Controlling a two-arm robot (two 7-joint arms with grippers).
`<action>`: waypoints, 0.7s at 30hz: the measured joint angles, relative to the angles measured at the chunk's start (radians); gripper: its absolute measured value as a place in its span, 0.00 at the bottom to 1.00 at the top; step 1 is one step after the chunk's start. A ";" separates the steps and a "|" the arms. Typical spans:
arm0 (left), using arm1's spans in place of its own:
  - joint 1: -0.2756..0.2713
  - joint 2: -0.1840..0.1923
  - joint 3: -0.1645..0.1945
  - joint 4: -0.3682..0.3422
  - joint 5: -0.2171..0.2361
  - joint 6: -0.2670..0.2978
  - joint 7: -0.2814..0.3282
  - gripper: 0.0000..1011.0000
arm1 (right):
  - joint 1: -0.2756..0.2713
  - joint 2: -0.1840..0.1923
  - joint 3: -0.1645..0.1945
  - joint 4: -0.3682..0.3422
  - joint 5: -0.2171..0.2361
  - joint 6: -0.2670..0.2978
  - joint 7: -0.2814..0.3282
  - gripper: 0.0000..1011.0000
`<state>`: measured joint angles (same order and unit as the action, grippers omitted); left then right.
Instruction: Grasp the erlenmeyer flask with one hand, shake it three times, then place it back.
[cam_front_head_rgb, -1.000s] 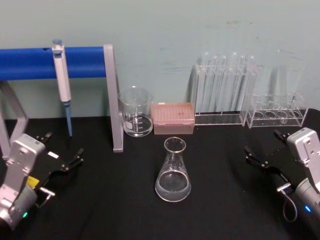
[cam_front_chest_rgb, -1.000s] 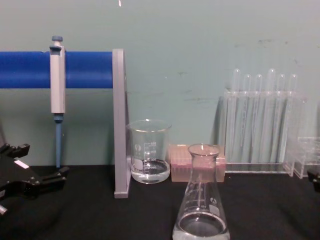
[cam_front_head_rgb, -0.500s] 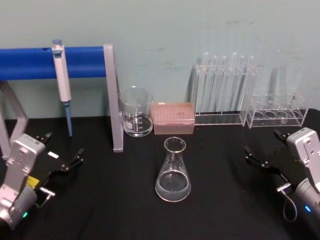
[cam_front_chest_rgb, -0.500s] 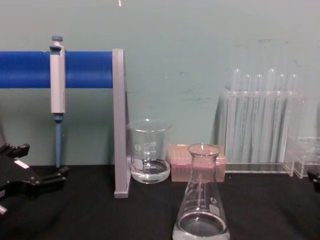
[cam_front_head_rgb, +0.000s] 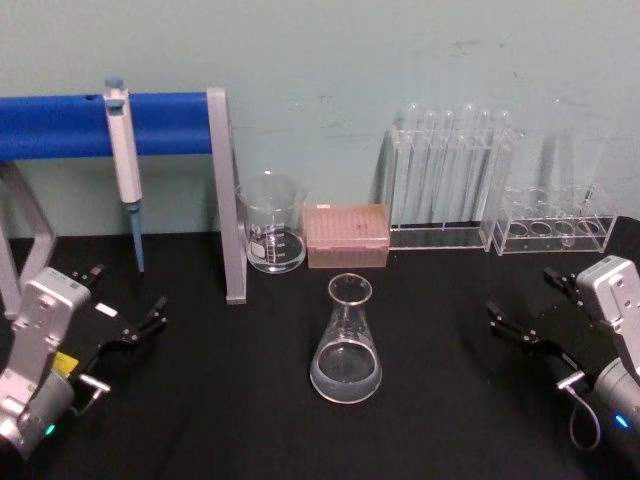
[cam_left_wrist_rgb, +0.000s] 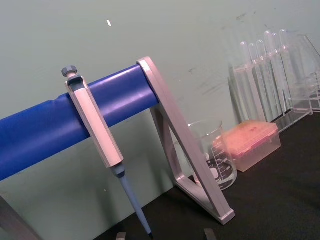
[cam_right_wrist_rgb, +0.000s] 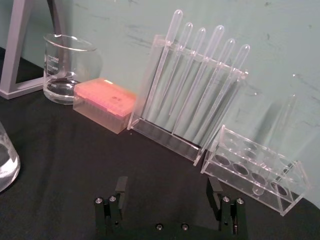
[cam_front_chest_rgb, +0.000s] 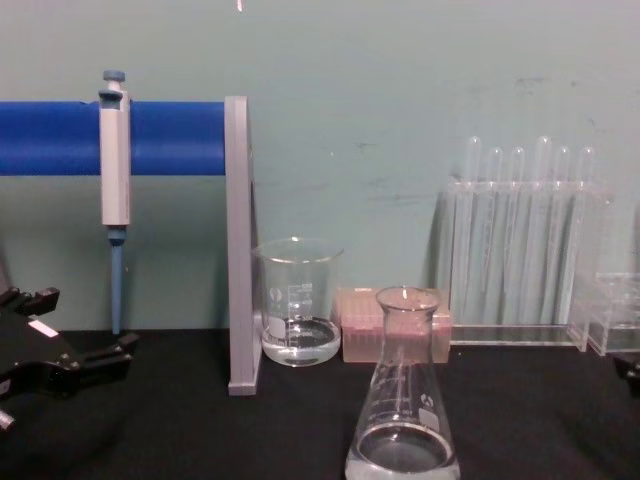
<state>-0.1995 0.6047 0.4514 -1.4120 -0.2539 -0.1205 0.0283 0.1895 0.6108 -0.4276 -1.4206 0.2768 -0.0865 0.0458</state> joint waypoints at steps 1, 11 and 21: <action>0.000 0.000 0.000 0.000 0.000 0.000 0.000 0.99 | -0.002 0.001 0.002 -0.002 0.001 0.003 0.004 0.99; 0.000 0.000 0.000 0.000 0.000 0.000 0.000 0.99 | -0.043 0.018 0.036 -0.045 0.050 0.026 0.087 0.99; 0.000 0.000 0.000 0.000 0.000 0.000 0.000 0.99 | -0.067 0.026 0.045 -0.093 0.102 0.035 0.215 0.99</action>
<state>-0.1995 0.6047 0.4514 -1.4120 -0.2539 -0.1205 0.0283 0.1230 0.6369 -0.3829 -1.5141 0.3785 -0.0514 0.2608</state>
